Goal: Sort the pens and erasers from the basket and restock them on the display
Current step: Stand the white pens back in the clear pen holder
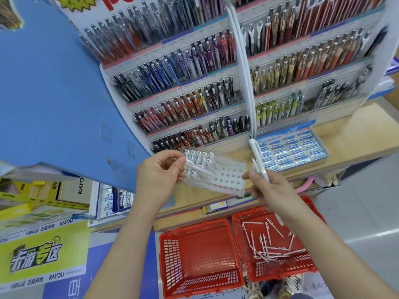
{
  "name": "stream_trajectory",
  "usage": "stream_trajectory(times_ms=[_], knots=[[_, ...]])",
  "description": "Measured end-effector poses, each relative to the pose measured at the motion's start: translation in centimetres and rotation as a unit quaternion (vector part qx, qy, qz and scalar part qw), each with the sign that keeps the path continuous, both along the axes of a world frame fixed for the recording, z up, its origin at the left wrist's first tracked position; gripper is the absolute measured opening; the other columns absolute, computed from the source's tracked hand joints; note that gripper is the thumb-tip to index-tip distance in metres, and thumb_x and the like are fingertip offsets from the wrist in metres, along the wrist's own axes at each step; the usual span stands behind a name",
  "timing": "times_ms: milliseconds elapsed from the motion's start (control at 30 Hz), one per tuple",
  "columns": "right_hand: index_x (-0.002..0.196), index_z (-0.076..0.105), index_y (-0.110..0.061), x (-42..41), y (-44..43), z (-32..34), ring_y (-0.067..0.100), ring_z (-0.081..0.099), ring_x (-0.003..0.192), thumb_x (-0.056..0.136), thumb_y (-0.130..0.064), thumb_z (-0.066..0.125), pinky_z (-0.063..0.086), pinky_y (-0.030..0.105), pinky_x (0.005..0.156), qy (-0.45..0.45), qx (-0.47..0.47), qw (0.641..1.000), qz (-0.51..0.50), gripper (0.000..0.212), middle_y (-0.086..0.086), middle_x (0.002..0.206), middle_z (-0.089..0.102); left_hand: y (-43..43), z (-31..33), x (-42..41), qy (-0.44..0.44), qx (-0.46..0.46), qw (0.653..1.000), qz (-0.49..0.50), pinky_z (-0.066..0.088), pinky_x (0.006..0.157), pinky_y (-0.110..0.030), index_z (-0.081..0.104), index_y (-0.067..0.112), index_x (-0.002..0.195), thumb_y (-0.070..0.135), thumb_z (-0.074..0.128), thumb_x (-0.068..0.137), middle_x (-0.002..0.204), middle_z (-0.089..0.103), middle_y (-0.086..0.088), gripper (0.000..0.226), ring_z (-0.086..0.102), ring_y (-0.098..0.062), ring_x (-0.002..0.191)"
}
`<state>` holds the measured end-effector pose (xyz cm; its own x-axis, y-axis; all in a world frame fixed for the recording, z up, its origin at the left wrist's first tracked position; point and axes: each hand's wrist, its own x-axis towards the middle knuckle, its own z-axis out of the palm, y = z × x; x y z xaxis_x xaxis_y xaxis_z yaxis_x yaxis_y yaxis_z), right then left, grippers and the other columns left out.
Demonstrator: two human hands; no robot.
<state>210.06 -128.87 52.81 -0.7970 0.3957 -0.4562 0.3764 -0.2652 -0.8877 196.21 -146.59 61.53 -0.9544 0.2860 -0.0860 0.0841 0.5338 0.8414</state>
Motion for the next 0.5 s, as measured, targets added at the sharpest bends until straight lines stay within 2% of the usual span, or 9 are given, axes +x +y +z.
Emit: stream_trajectory(times_ms=[100, 233, 367, 500], knots=[[0.094, 0.066, -0.016, 0.1, -0.3, -0.8, 0.003, 0.031, 0.038, 0.098, -0.032, 0.048, 0.025, 0.014, 0.036, -0.006, -0.006, 1.0, -0.012, 0.025, 0.0, 0.06, 0.049, -0.3, -0.8, -0.2, 0.023, -0.08, 0.996, -0.019, 0.058, 0.067, -0.037, 0.071, 0.028, 0.075, 0.022, 0.071, 0.082, 0.063, 0.067, 0.001, 0.01, 0.066, -0.019, 0.063], [0.095, 0.065, -0.015, 0.1, -0.6, -1.7, 0.003, 0.031, 0.038, 0.098, -0.032, 0.047, 0.025, 0.014, 0.037, -0.009, 0.014, 1.0, -0.006, 0.025, 0.0, 0.06, 0.047, -0.4, -1.4, -0.3, 0.088, -0.202, 0.973, -0.072, 0.053, 0.07, -0.028, 0.067, 0.03, 0.081, 0.029, 0.069, 0.083, 0.068, 0.064, 0.011, 0.003, 0.061, -0.007, 0.068], [0.095, 0.064, -0.015, -0.3, -0.4, -2.5, 0.004, 0.034, 0.042, 0.098, -0.036, 0.045, 0.028, 0.019, 0.045, -0.011, 0.045, 0.999, 0.016, 0.029, -0.004, 0.058, 0.044, 0.1, -1.9, -0.5, 0.132, -0.25, 0.955, -0.092, 0.052, 0.074, -0.028, 0.071, 0.022, 0.089, 0.028, 0.068, 0.084, 0.071, 0.065, 0.007, 0.009, 0.061, -0.013, 0.07], [0.081, 0.057, -0.014, -0.6, -0.4, -2.9, 0.01, 0.04, 0.055, 0.097, -0.035, 0.047, 0.032, 0.029, 0.057, -0.009, 0.145, 0.988, 0.044, 0.029, -0.004, 0.061, 0.042, 0.8, -2.8, -0.5, 0.174, -0.272, 0.937, -0.131, 0.052, 0.074, -0.032, 0.073, 0.018, 0.092, 0.025, 0.066, 0.085, 0.076, 0.069, 0.001, 0.011, 0.063, -0.017, 0.073]])
